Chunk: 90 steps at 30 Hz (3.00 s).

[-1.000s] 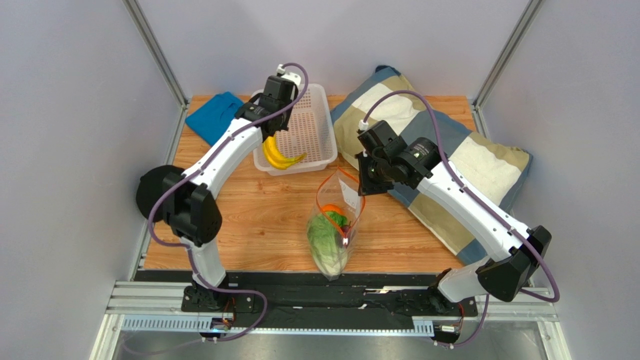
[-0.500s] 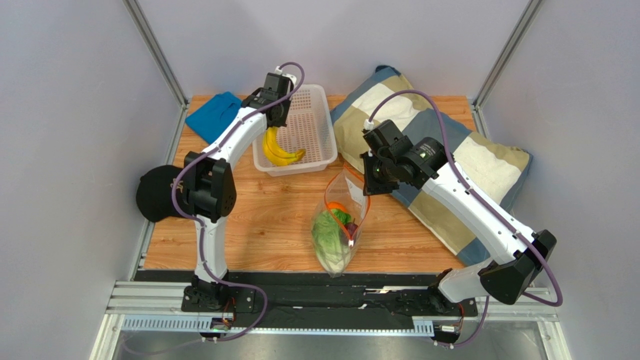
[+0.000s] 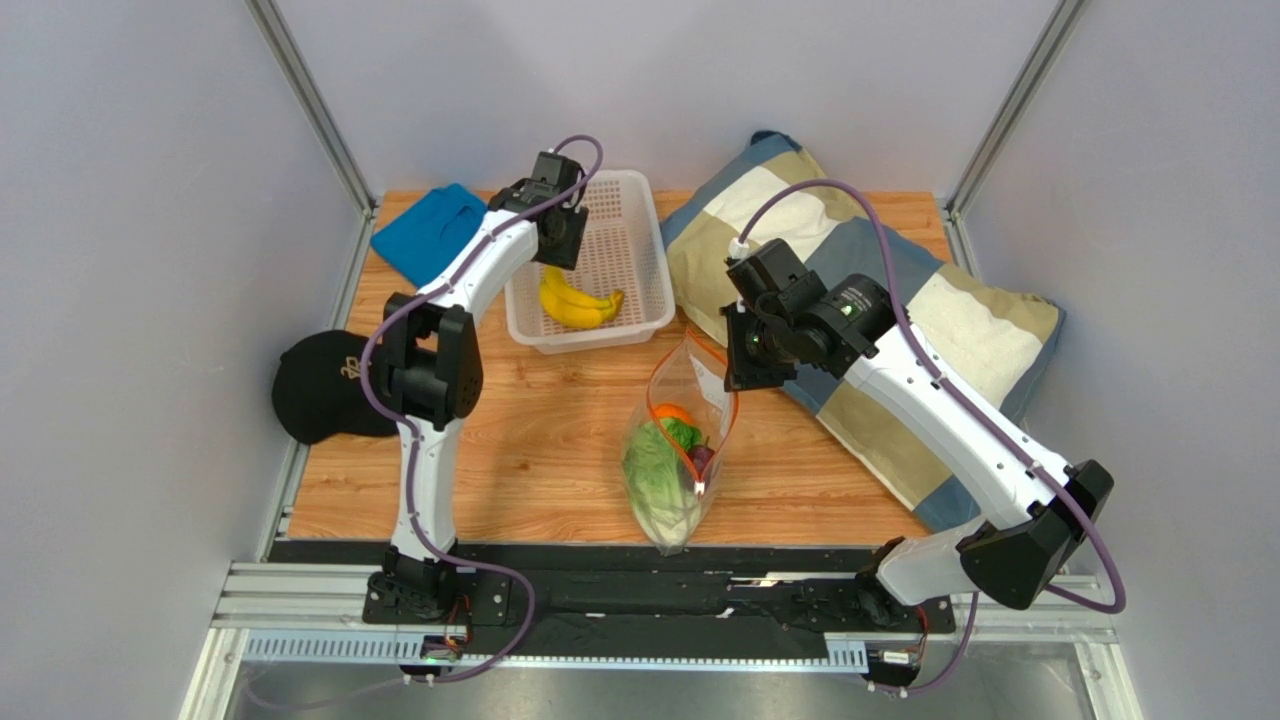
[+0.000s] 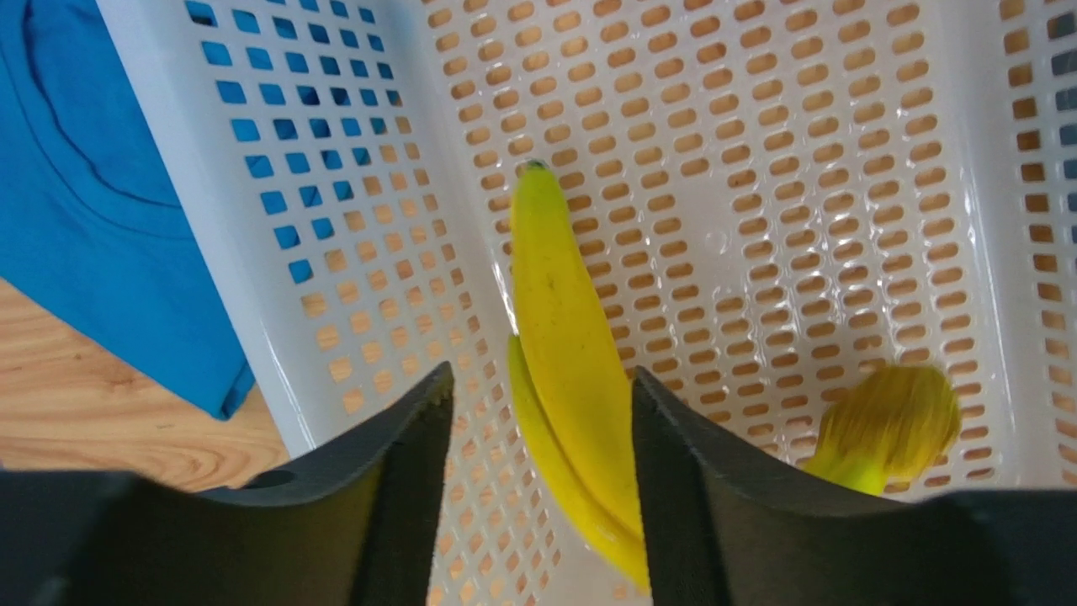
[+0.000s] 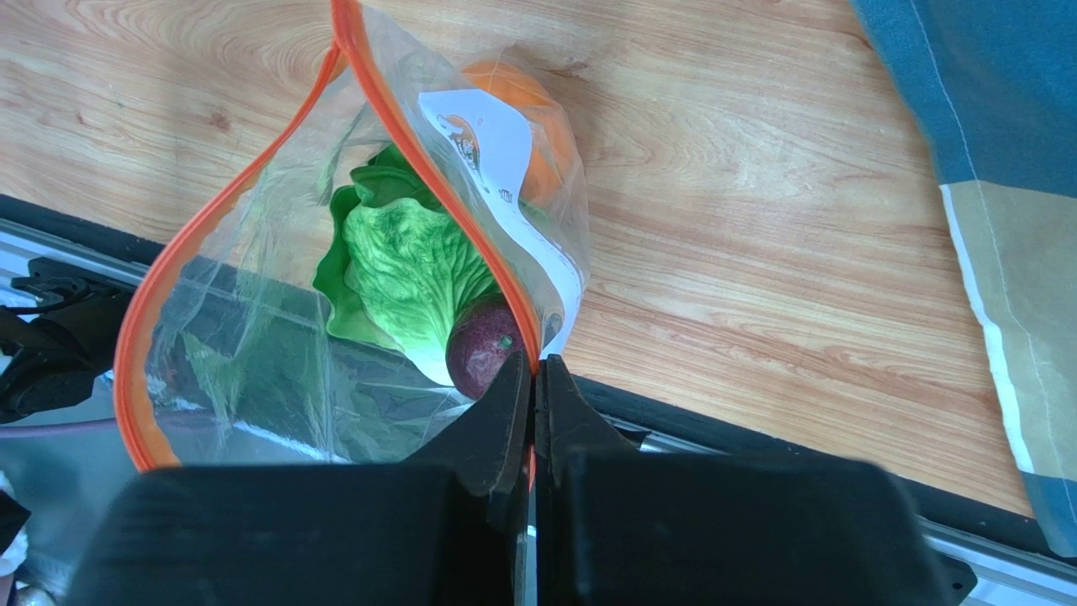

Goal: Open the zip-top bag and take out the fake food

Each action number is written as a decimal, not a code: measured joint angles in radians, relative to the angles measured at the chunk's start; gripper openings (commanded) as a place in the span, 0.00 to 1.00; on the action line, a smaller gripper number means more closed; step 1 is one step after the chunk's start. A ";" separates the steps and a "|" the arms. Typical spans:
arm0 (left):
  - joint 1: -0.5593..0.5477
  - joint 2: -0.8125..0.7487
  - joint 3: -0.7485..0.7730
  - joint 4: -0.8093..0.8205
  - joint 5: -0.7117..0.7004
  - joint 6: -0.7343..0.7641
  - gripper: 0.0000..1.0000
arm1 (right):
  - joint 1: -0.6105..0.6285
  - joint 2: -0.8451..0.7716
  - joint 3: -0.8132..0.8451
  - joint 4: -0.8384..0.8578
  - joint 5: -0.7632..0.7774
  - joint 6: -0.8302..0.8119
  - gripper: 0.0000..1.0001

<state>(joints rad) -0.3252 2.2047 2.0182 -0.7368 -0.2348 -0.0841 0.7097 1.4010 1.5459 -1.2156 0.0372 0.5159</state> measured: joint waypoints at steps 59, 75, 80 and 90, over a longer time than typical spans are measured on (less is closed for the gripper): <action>-0.487 -0.838 -0.922 0.213 0.685 -0.259 0.29 | 0.068 0.066 0.032 0.182 -0.215 0.276 0.00; -0.478 -0.849 -1.005 0.338 0.775 -0.202 0.35 | 0.056 0.062 0.012 0.167 -0.253 0.277 0.00; -0.476 -0.849 -1.018 0.350 0.818 -0.197 0.46 | 0.048 0.057 0.005 0.158 -0.279 0.276 0.00; -0.473 -0.808 -1.023 0.444 0.869 -0.222 0.52 | 0.023 0.049 0.005 0.151 -0.288 0.266 0.00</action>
<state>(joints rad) -0.7979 1.3964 0.9951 -0.2932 0.6338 -0.3065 0.7322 1.4502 1.5505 -1.0645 -0.2504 0.7815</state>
